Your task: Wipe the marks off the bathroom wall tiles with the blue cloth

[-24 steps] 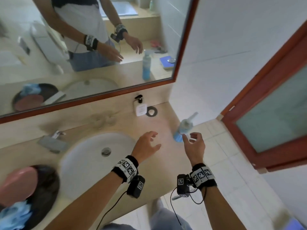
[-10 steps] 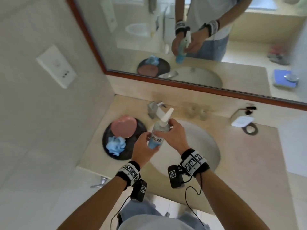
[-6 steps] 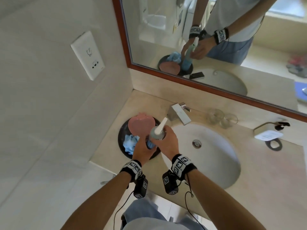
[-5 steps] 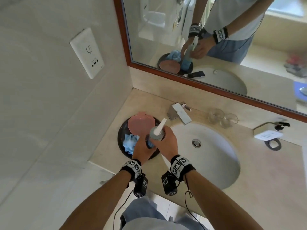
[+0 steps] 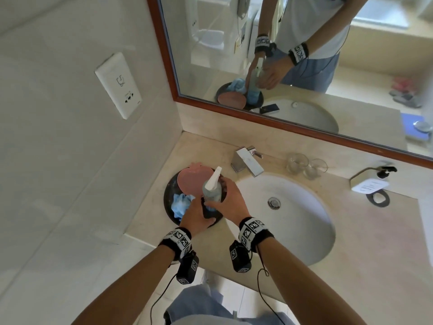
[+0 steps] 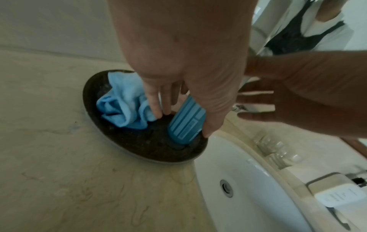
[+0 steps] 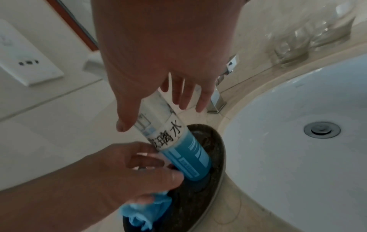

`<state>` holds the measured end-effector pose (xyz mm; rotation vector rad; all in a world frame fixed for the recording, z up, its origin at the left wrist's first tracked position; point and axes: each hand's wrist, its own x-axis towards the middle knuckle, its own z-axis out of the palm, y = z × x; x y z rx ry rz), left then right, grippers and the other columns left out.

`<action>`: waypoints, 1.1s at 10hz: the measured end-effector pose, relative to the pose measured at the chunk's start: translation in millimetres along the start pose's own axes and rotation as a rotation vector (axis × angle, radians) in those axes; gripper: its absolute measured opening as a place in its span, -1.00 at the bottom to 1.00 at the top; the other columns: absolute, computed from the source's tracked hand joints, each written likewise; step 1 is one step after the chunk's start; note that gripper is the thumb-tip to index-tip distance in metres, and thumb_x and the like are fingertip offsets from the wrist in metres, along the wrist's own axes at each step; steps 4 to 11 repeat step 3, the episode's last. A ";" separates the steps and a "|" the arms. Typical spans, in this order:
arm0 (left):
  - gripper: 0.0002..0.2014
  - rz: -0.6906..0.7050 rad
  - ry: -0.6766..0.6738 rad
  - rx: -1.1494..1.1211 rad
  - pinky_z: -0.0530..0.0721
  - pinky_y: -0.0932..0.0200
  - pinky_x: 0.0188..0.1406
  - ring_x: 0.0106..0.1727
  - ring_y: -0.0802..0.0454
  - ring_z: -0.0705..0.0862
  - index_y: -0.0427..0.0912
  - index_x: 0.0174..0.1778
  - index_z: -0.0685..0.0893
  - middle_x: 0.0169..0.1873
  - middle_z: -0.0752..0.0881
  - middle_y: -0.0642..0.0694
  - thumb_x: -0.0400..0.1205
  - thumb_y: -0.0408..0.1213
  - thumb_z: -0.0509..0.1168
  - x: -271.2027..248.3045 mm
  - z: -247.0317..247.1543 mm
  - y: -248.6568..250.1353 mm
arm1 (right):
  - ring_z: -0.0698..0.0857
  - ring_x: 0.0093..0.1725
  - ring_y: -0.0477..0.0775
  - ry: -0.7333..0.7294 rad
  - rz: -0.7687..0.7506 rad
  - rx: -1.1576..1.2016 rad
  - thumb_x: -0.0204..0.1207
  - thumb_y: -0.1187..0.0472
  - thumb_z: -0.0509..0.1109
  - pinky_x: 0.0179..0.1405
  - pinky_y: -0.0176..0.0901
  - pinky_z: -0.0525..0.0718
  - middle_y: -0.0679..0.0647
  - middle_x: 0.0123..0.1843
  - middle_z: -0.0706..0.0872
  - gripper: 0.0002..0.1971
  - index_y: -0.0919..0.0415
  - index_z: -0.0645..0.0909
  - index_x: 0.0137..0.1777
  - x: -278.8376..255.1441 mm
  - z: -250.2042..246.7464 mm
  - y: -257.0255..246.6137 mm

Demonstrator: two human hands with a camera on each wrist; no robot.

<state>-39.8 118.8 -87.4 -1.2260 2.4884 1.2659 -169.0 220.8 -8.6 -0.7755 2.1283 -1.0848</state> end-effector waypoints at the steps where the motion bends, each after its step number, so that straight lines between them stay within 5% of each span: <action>1: -0.51 -0.025 -0.019 0.080 0.74 -0.06 0.28 0.22 -0.08 0.74 -0.13 0.31 0.60 0.14 0.74 -0.08 0.48 -0.12 0.50 -23.4 -14.6 25.9 | 0.65 0.34 0.09 -0.030 0.041 -0.026 0.52 0.03 0.64 0.42 0.06 0.64 0.04 0.37 0.65 -0.30 0.09 0.43 0.59 -18.3 -35.2 1.9; 2: -0.83 -0.048 0.059 0.236 0.76 -0.13 0.22 0.14 -0.22 0.75 -0.16 0.08 0.62 -0.03 0.72 -0.13 0.63 -0.20 0.38 -46.3 -28.0 68.4 | 0.73 0.26 0.18 0.070 0.097 -0.043 0.65 0.02 0.51 0.30 0.02 0.69 0.12 0.26 0.74 -0.57 0.15 0.57 0.43 -28.4 -84.1 16.3; 3: -0.75 -0.015 0.122 0.274 0.60 0.06 0.30 0.24 -0.15 0.68 -0.16 0.26 0.64 0.08 0.65 -0.05 0.73 -0.11 0.35 -79.5 -37.7 132.2 | 0.74 0.12 0.13 0.134 0.074 -0.035 0.68 0.04 0.46 0.11 -0.02 0.71 0.06 0.13 0.75 -0.72 0.15 0.64 0.28 -51.0 -142.6 23.0; 11: -0.75 -0.015 0.122 0.274 0.60 0.06 0.30 0.24 -0.15 0.68 -0.16 0.26 0.64 0.08 0.65 -0.05 0.73 -0.11 0.35 -79.5 -37.7 132.2 | 0.74 0.12 0.13 0.134 0.074 -0.035 0.68 0.04 0.46 0.11 -0.02 0.71 0.06 0.13 0.75 -0.72 0.15 0.64 0.28 -51.0 -142.6 23.0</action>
